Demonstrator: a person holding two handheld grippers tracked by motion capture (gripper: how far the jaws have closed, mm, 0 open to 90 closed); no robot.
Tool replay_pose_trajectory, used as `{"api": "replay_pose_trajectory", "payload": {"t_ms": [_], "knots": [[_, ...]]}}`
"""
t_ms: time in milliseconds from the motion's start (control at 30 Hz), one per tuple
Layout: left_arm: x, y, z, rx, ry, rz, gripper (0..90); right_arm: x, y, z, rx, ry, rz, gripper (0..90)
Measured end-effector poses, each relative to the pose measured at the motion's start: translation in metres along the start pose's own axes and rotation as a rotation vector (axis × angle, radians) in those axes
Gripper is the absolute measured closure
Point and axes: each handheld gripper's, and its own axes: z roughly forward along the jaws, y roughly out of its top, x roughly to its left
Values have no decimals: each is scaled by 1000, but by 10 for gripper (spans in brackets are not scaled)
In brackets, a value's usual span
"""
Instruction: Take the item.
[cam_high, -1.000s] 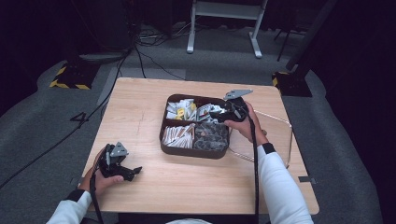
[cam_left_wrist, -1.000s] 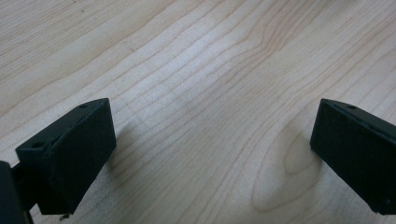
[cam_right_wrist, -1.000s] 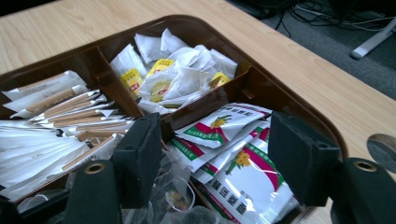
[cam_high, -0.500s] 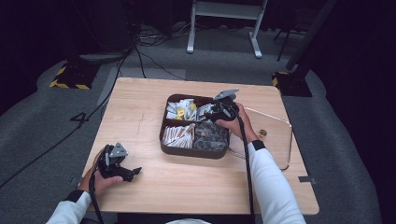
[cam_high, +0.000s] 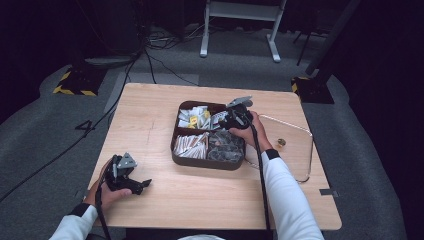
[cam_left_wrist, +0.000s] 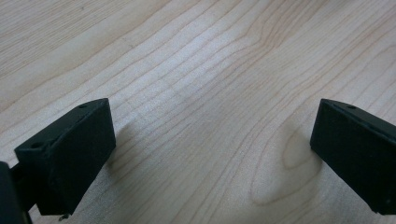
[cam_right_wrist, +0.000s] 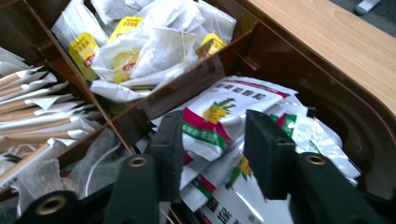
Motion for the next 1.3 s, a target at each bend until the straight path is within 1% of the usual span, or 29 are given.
{"api": "replay_pose_trajectory", "payload": {"t_ms": [67, 167, 300, 333, 400, 500, 600, 667, 767, 800, 867, 900, 933, 1000, 1100, 1133, 1167, 1233, 1300], "knots": [[0, 0, 0, 1, -2, 0, 3, 2, 2, 2, -1, 7, -6, 634], [0, 0, 0, 1, -2, 0, 3, 4, 3, 4, 2, -9, -16, 694], [0, 0, 0, -1, 0, 0, 4, 2, 3, 4, -9, -22, -2, 799], [0, 0, 0, 1, -2, 0, 3, 2, 3, 3, -14, -17, 3, 824], [0, 0, 0, -1, 0, 0, 3, 2, 3, 2, -24, -25, 4, 867], [0, 0, 0, 1, -2, 0, 3, 3, 4, 1, -36, -29, -7, 889], [0, 0, 0, 0, -1, 0, 3, 3, 4, -1, -19, -28, -6, 831], [0, 0, 0, -1, -1, 0, 3, 2, 2, -3, -14, -11, 0, 777], [0, 0, 0, -1, 0, 0, 3, -1, -2, -4, -1, -9, -6, 660], [0, 0, 0, -1, 0, 0, 4, -2, -2, -5, -1, -10, -3, 636], [0, 0, 0, 0, -1, 0, 3, -4, -4, -6, -9, 5, 13, 592], [0, 0, 0, 1, -2, 0, 3, -4, -4, -7, -2, 6, 16, 575], [0, 0, 0, -1, 0, 0, 3, -4, -5, -7, 2, 5, 17, 566], [0, 0, 0, 2, -1, 0, 3, -4, -5, -7, -1, 29, 19, 550], [0, 0, 0, 1, -2, 0, 3, 0, -6, -4, 2, 40, 0, 540], [0, 0, 0, 2, -1, 1, 3, 1, -6, -3, 9, 40, 3, 540], [0, 0, 0, 0, 0, 0, 3, 2, -6, -1, 12, 39, -5, 547], [0, 0, 0, 0, -1, 0, 3, 4, -5, 1, 7, 46, -4, 563], [0, 0, 0, 1, -1, 0, 4, 6, -4, 3, 11, 30, -7, 564]]}}
